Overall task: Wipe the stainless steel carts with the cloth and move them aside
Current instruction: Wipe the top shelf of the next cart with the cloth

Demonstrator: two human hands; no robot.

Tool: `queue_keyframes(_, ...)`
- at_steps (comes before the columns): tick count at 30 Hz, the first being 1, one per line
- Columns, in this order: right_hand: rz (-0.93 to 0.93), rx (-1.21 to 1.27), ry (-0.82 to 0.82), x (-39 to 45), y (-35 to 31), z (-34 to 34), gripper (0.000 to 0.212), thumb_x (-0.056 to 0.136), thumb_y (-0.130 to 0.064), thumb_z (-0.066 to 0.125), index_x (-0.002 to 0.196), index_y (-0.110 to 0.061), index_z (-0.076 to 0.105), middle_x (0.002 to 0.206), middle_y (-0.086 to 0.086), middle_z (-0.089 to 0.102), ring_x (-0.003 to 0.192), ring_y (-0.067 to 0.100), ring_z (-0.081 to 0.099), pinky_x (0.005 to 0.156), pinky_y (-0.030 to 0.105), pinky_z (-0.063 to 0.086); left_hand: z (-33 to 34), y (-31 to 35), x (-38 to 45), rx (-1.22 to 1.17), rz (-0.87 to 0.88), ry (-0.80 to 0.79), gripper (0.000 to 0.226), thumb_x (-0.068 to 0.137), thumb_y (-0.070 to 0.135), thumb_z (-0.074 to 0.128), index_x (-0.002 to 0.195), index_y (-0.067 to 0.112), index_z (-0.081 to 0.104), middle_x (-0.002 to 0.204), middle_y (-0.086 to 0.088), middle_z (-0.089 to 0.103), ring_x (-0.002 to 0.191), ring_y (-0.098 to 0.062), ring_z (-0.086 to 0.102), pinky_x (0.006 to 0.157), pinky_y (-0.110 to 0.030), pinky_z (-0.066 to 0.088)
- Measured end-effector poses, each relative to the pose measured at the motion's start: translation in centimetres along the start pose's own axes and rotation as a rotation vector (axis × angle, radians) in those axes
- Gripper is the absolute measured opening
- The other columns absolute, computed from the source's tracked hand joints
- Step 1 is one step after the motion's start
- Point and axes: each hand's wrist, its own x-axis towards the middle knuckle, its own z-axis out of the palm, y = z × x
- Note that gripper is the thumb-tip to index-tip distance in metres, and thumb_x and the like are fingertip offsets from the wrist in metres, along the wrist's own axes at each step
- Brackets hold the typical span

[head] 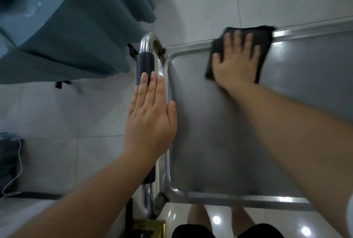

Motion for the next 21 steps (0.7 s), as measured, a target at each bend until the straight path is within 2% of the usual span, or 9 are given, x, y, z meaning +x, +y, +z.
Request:
queue_keyframes(4, -0.356, -0.016, -0.139, -5.9, -7.8, 2.9, 0.072, 0.101, -0.060, 0.019, 0.167, -0.032, 0.010, 0.175, -0.004, 0.003, 0.161, 0.028, -0.005, 0.127, 0.054, -0.005, 0.0, 0.1, 0.0, -0.022, -0.025, 0.009, 0.062, 0.114, 0.038, 0.025, 0.169, 0.011, 0.017, 0.177, -0.004, 0.009, 0.163, -0.012, -0.007, 0.131, -0.031, -0.007)
queue_keyframes(8, -0.549, -0.064, -0.200, -10.5, -8.6, 5.0, 0.072, 0.102, -0.056, 0.015, 0.166, -0.031, -0.005, 0.175, -0.003, -0.003, 0.160, 0.028, -0.015, 0.128, 0.055, -0.007, 0.0, 0.3, 0.1, -0.008, -0.033, 0.021, 0.063, 0.113, 0.040, 0.021, 0.169, 0.011, 0.017, 0.177, -0.004, 0.010, 0.163, -0.013, -0.006, 0.131, -0.032, -0.006)
queue_keyframes(11, -0.580, -0.034, -0.194, -13.3, -6.1, 5.3, 0.068, 0.102, -0.059, 0.006, 0.163, -0.032, -0.008, 0.175, -0.006, -0.001, 0.160, 0.024, -0.014, 0.129, 0.053, -0.005, 0.1, 0.2, 0.0, -0.004, -0.031, 0.033, 0.062, 0.114, 0.041, 0.021, 0.169, 0.015, 0.016, 0.178, -0.002, 0.010, 0.163, -0.012, -0.005, 0.130, -0.030, -0.008)
queue_keyframes(13, -0.580, -0.042, -0.167, -15.3, -4.1, 5.5, 0.067, 0.105, -0.062, 0.011, 0.162, -0.033, -0.009, 0.175, -0.006, 0.004, 0.161, 0.023, -0.010, 0.129, 0.052, -0.002, 0.1, 0.2, 0.1, -0.006, -0.023, 0.035, 0.062, 0.114, 0.045, 0.020, 0.169, 0.016, 0.018, 0.177, -0.001, 0.013, 0.163, -0.013, -0.004, 0.132, -0.033, -0.004)
queue_keyframes(17, -0.571, -0.076, -0.093, -19.5, 0.9, 5.6, 0.068, 0.106, -0.061, 0.024, 0.167, -0.033, 0.014, 0.174, -0.004, 0.014, 0.162, 0.024, 0.000, 0.129, 0.053, 0.006, -0.1, 0.3, 0.0, -0.009, -0.002, 0.020, 0.066, 0.112, 0.049, 0.017, 0.169, 0.016, 0.019, 0.177, -0.002, 0.016, 0.163, -0.015, -0.003, 0.133, -0.039, 0.001)
queue_keyframes(21, -0.524, -0.111, -0.057, -22.8, 8.0, 5.0, 0.068, 0.106, -0.060, 0.029, 0.167, -0.033, 0.017, 0.174, -0.004, 0.015, 0.162, 0.023, 0.002, 0.129, 0.053, 0.012, -0.5, 0.3, -0.2, -0.024, 0.016, 0.006, 0.065, 0.112, 0.049, 0.017, 0.169, 0.017, 0.018, 0.177, -0.001, 0.015, 0.163, -0.016, -0.004, 0.133, -0.040, 0.000)
